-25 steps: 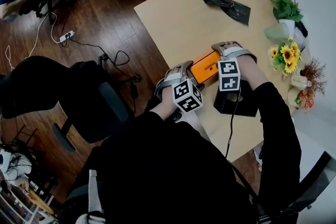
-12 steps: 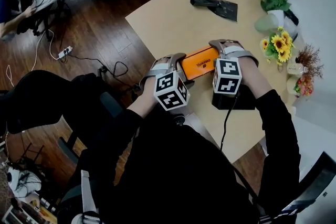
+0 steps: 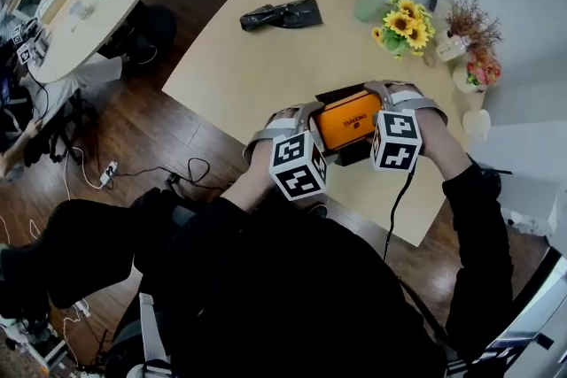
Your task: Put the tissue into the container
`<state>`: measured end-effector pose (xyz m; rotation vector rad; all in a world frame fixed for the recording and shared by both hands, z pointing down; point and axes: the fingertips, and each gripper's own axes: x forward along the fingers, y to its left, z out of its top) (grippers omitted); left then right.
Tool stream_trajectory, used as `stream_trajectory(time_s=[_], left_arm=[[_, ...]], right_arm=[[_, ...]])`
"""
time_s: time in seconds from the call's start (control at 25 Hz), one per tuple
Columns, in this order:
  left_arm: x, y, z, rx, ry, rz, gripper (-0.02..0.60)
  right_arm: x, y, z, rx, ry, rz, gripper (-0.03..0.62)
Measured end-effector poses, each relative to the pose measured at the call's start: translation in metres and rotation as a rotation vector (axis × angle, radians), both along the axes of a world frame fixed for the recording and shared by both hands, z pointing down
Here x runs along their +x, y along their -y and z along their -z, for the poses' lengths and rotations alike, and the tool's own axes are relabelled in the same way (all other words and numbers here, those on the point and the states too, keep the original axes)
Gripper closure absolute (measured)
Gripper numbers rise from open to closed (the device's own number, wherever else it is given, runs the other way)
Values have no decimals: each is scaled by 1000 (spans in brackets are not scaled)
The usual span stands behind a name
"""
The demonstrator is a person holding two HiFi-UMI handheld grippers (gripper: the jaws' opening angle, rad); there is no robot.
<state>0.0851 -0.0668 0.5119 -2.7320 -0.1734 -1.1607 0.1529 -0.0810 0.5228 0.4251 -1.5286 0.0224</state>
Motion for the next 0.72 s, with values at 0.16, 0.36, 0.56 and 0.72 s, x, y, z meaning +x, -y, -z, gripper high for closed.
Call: stream_trajectory(time_s=[0.16,0.36,0.56,0.72], left_arm=[[31,-34,2,6,32,-95,166],[55,-65,-8,0,70,-143,166],[63,-76,-25,-32,116,-137,166],[64,-69,-39,-62,145,-122,166]], right_arm=[[33,-41,-2,-9,15,-100,112],[56,-74,-12,-20,23,-152,112],[63,-85,-32,-56,61,-147,112],[64,-77,-44,-74,74,-133,112]])
